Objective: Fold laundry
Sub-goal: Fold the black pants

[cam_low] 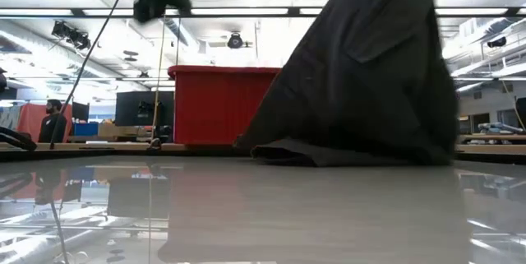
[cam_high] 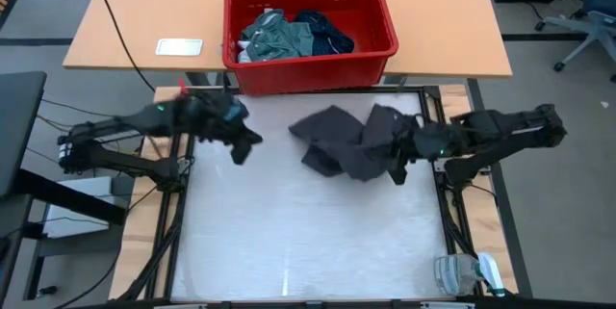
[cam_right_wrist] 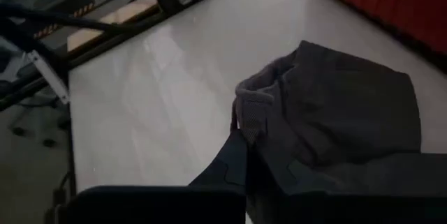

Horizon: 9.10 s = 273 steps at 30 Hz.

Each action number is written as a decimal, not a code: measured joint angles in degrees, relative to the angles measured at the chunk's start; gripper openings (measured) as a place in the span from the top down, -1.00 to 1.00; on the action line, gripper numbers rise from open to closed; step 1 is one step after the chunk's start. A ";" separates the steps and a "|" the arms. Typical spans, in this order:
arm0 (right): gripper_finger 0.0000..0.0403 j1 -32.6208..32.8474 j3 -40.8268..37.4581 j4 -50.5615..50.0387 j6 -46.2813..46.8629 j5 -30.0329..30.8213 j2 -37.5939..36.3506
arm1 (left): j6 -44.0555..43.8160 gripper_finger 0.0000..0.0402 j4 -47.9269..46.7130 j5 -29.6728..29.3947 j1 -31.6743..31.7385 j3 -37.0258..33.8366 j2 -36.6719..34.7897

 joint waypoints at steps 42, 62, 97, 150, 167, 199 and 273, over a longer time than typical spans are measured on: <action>0.95 8.77 -0.35 16.38 9.02 -0.66 -0.51 | 52.15 -0.51 67.01 -0.91 2.10 -31.30 27.21; 0.95 8.79 -0.33 16.77 10.65 -1.87 -0.51 | 57.89 0.06 75.62 -6.61 2.47 -23.81 38.95; 0.96 1.12 6.79 -6.37 4.55 15.29 -1.00 | 37.72 0.97 -44.59 -5.16 -4.88 51.49 16.83; 0.57 -30.53 -36.77 34.76 -1.47 -21.05 27.40 | -18.27 0.19 -15.71 -4.11 -13.75 -1.77 17.70; 0.59 -24.54 -35.45 37.61 -2.83 -15.34 9.39 | -12.76 0.19 -17.37 -4.05 -21.64 -1.77 17.72; 0.61 11.51 13.64 23.38 20.74 -12.92 54.12 | 52.51 0.63 2.88 -0.28 -6.35 -25.77 18.06; -0.27 -29.94 -17.48 30.75 12.54 -18.90 39.59 | 12.93 0.48 -3.42 -0.84 -1.25 -4.98 18.27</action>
